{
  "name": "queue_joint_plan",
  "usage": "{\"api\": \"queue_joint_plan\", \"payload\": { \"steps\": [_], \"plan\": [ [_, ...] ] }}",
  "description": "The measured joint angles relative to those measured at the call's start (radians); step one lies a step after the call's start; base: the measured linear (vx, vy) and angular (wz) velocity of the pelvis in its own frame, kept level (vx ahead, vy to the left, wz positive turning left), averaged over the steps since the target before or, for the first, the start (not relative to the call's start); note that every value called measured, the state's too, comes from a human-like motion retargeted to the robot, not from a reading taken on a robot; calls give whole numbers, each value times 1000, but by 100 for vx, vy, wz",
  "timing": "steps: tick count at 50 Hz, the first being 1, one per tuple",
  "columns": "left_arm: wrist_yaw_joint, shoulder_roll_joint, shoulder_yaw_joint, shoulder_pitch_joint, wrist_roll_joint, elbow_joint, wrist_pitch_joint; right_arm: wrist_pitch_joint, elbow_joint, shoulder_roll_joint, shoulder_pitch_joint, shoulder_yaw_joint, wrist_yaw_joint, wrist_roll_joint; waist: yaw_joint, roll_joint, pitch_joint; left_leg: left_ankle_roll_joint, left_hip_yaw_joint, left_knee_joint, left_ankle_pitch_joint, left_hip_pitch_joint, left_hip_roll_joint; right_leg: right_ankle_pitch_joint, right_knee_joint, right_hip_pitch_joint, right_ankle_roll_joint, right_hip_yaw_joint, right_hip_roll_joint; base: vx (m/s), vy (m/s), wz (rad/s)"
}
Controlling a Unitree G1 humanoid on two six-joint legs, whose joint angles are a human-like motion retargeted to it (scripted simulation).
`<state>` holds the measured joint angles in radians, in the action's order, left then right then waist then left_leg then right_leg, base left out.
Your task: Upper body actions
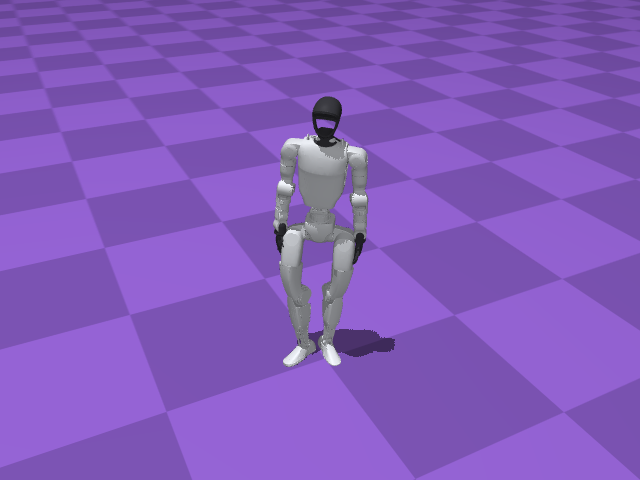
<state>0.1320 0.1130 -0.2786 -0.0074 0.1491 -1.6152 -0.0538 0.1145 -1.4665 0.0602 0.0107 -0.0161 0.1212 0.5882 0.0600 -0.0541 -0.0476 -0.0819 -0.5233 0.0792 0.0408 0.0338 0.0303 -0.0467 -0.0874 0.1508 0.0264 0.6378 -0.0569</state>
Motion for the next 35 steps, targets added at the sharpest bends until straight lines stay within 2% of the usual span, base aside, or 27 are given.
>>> {"api": "queue_joint_plan", "payload": {
  "steps": [3, 8, 13, 15, 18, 20, 23, 31, 35],
  "plan": [
    [-5, 18, 6, -6, 3, -2, -2, 6, 12, 6, 14, -19, 4, 7, 8, -1, 5, 13, -130, 1, -21, -13, -35, -27, 24, -27, 10, 173, -3, -37, 1, -229],
    [-8, 33, 13, -15, 25, 0, -8, -10, -27, 27, 31, 12, -11, -8, 36, 16, -19, 36, -317, 1, -50, -20, -80, -7, 6, -53, 40, 299, -16, -37, 14, -197],
    [-22, 22, 16, -35, 31, 13, -6, -45, -123, 69, 21, 89, -44, -78, 50, 43, -56, 52, -418, 0, -67, -15, -101, -6, 3, -125, 60, 512, -33, -32, 18, -142],
    [-21, 16, 16, -46, 30, 25, -4, -59, -179, 89, 18, 121, -52, -116, 41, 40, -66, 58, -444, -2, -71, -16, -99, 0, 14, -152, 69, 550, -31, -23, 13, -119],
    [-18, 8, 13, -53, 26, 44, 7, -92, -232, 110, -2, 157, -55, -165, 47, 20, -75, 67, -464, -6, -73, -22, -83, -26, 33, -171, 20, 500, -29, -27, 7, -69],
    [-16, 8, 15, -52, 16, 47, 15, -128, -234, 113, -29, 176, -51, -187, 65, 5, -79, 75, -470, -7, -69, -34, -71, -32, 82, -174, 43, 494, -6, -23, 3, -33],
    [-27, 7, 34, -57, 5, 21, 24, -149, -234, 106, -49, 211, -43, -177, 87, 15, -81, 91, -486, -18, -62, -42, -92, -39, 74, -159, 35, 413, -1, -32, 1, -12],
    [-70, -9, 46, -20, 4, -20, 33, -114, -234, 88, -27, 180, -64, -62, 139, 34, -98, 141, -590, -68, -52, -111, -130, -45, 132, -175, 60, 293, 54, -22, 8, -70],
    [-91, -19, 36, 2, 6, -25, 41, -100, -223, 72, -7, 156, -59, -54, 132, 29, -110, 159, -602, -135, -1, -149, -163, -41, 145, -174, 75, 231, 55, -20, 6, -106]
  ]
}}
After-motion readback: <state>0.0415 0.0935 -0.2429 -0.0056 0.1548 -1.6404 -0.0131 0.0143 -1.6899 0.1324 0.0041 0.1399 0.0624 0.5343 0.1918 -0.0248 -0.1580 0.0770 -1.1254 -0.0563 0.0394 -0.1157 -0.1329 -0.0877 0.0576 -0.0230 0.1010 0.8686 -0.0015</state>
